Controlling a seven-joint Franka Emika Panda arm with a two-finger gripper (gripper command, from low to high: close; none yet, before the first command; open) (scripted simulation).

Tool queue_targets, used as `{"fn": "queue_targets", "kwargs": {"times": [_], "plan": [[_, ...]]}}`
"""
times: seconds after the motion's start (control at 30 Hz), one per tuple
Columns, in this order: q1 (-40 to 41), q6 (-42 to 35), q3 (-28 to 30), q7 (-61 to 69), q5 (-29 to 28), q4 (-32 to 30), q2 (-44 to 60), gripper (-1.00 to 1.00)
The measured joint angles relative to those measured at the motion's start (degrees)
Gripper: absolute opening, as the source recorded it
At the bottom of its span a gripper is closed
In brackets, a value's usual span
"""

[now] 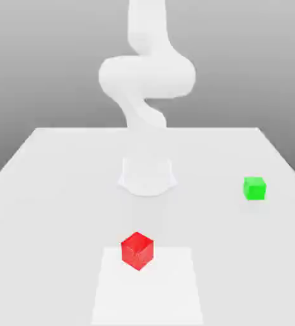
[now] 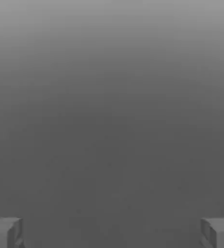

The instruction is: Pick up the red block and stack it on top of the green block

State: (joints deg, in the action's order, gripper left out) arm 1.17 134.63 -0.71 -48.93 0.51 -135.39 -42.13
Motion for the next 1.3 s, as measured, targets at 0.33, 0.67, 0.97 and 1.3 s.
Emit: {"fn": "queue_targets", "kwargs": {"times": [0.33, 0.67, 0.97, 1.3], "plan": [[5.1, 13.6, -3.9, -15.4, 1.8, -16.9, 18.0, 0.0], [9.4, 32.4, -5.8, -32.7, -1.3, -30.4, 43.1, 0.0], [6.0, 40.9, -1.6, -36.1, -5.6, -29.2, 52.9, -1.0], [6.2, 29.4, -3.4, -32.1, 0.0, -31.2, 39.5, -1.0]]}}
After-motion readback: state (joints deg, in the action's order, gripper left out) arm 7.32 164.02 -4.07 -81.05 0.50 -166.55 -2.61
